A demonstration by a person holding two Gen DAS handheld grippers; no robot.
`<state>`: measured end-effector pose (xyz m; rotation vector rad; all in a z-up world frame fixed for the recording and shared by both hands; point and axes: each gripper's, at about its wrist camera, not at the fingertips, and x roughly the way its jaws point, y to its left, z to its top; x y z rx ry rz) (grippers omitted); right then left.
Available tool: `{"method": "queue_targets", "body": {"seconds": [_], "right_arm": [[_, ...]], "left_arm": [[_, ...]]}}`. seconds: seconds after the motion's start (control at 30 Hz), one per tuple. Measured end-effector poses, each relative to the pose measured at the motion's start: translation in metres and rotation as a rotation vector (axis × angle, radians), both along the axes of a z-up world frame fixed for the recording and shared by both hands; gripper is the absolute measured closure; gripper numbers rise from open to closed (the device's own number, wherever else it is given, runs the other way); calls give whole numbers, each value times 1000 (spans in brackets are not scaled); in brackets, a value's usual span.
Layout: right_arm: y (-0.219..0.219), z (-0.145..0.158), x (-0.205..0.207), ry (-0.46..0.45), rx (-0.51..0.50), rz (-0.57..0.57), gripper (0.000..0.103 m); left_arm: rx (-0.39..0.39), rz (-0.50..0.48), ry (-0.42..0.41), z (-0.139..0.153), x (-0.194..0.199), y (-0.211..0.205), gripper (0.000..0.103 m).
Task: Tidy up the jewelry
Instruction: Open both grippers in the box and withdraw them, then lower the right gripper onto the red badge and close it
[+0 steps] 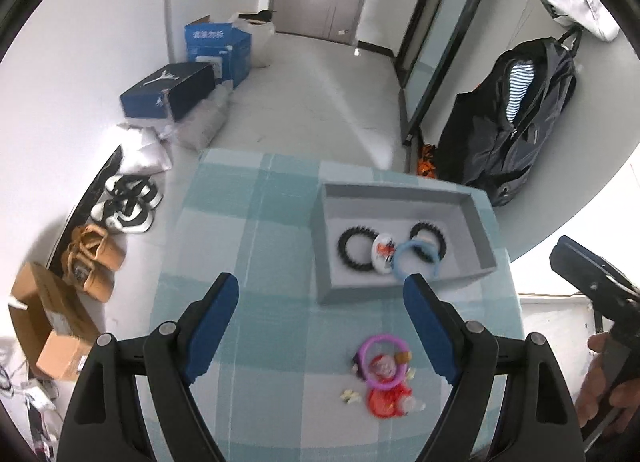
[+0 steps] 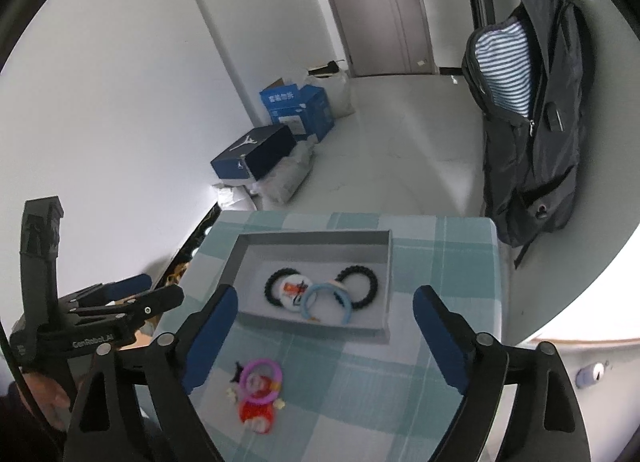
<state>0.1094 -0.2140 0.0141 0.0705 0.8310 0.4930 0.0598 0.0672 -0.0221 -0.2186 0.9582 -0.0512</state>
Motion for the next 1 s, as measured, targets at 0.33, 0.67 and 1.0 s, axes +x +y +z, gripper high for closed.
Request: {"method": "queue_targets", "body": {"seconds": [0.33,0.67,1.0], "right_arm": [[16,-15,-52,10,-8,65,8],[24,-42,-79,92,-12,46,8],[38,-83,-92,163,-105,112,9]], "left_arm": [[12,35,3,-15,-49,-3,21],[61,43,-5,-27,-75,0,18],[60,50,38,-46,-87,24,17]]}}
